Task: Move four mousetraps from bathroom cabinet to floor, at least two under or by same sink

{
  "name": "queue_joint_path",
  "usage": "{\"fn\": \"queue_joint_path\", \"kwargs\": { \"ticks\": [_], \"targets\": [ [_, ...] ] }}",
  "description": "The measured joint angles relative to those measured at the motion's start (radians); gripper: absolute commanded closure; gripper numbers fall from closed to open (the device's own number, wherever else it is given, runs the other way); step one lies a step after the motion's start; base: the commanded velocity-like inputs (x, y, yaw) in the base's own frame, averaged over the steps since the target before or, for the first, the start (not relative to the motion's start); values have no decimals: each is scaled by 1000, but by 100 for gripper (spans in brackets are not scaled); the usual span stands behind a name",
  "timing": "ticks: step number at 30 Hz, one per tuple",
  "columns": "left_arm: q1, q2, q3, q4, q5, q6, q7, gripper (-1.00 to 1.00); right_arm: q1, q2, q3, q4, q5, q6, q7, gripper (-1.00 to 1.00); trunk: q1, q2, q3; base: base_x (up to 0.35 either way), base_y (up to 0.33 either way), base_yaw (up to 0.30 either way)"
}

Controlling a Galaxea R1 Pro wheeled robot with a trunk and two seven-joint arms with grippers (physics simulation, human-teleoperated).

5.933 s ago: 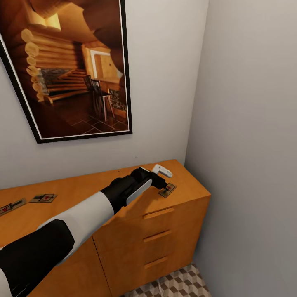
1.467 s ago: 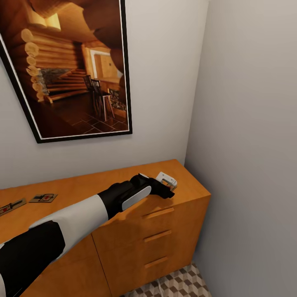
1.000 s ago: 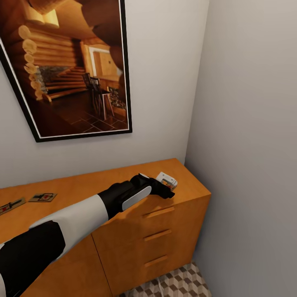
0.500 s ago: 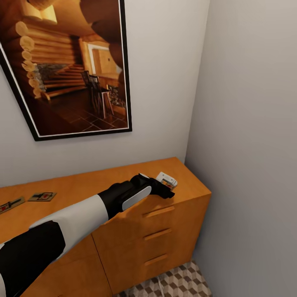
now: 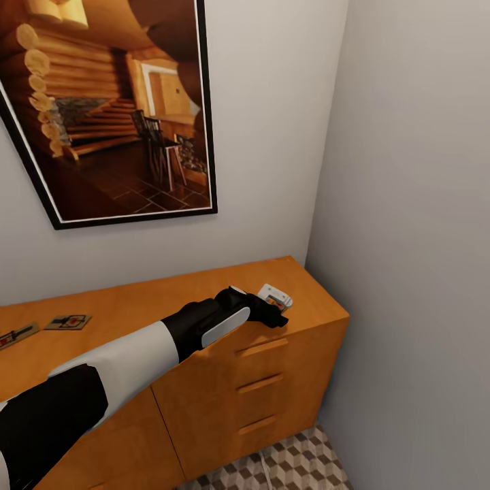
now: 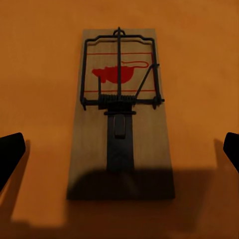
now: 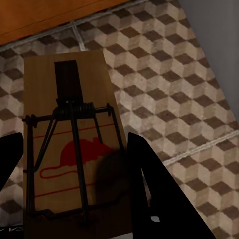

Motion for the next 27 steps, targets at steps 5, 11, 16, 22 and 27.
{"fn": "queue_joint_path", "kwargs": {
  "ticks": [5,11,16,22,27],
  "targets": [
    [0,0,0,0,0,0,0,-100,0,0,0,0,0,1,0,100,0,0,-1,0,0,0],
    [0,0,-1,0,0,1,2,-100,0,0,0,0,0,1,0,100,0,0,-4,0,0,0],
    [-1,0,0,0,2,1,2,-100,0,0,0,0,0,1,0,100,0,0,-8,0,0,0],
    [-1,0,2,-1,3,1,3,-100,0,0,0,0,0,1,0,100,0,0,-10,0,0,0],
    [-1,0,2,-2,2,2,3,-100,0,0,0,0,0,1,0,100,0,0,-10,0,0,0]
  ]
}}
